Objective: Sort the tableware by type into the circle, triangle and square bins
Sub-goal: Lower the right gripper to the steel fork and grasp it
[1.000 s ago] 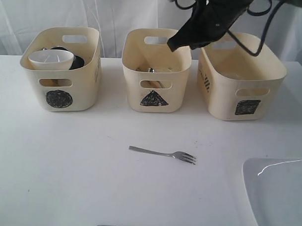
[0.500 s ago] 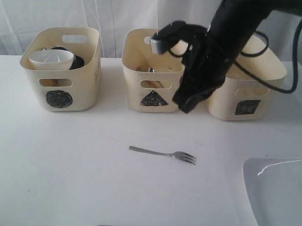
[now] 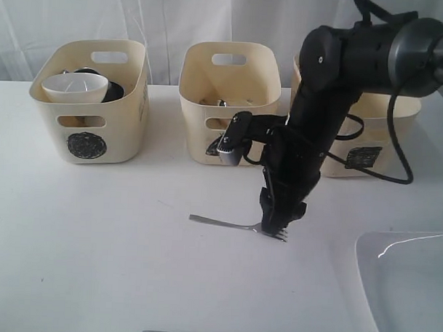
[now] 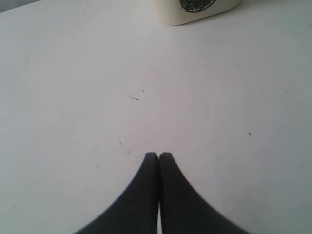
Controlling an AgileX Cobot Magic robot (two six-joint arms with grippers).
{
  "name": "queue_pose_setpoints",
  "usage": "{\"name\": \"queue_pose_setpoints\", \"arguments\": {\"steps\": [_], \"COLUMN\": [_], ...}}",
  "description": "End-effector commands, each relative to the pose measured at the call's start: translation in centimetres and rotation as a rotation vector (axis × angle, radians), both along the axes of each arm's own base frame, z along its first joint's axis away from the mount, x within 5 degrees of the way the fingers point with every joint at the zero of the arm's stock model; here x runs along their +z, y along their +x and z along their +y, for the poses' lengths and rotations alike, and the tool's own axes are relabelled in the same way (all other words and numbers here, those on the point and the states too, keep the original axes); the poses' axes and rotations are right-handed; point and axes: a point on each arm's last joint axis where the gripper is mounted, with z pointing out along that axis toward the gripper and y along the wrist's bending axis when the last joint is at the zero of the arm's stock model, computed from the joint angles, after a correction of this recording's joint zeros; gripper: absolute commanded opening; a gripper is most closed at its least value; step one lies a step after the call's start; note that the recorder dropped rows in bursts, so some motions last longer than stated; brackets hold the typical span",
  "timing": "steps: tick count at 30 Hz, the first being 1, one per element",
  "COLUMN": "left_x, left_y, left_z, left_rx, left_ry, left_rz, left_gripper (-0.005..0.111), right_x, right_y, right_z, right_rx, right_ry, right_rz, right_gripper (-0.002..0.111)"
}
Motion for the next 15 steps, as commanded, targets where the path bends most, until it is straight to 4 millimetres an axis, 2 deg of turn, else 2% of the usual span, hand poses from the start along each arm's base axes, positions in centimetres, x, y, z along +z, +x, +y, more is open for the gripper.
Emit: {"name": "queue_pose_setpoints", "arguments": {"steps": [1, 8, 15], "left_x": [-0.1, -0.1, -0.1], "left_y": [0.0, 0.0, 0.0], "left_z": [0.0, 0.0, 0.0], "left_rx": [0.0, 0.0, 0.0], "left_ry": [-0.008, -0.008, -0.008], "left_rz": [-0.001, -0.001, -0.001], "left_gripper": [0.0, 0.0, 0.0], "right_x": [-1.9, -3.3, -6.0], "right_y": [0.7, 1.7, 2.0], "right_z": [0.1, 0.3, 0.8], "right_rx": [0.04, 0.057, 0.02], "right_ry": [0.002, 0.01, 0.04], "right_rz": [-0.05, -0.138, -0.062], "right_gripper": [0.059, 0.059, 0.059]}}
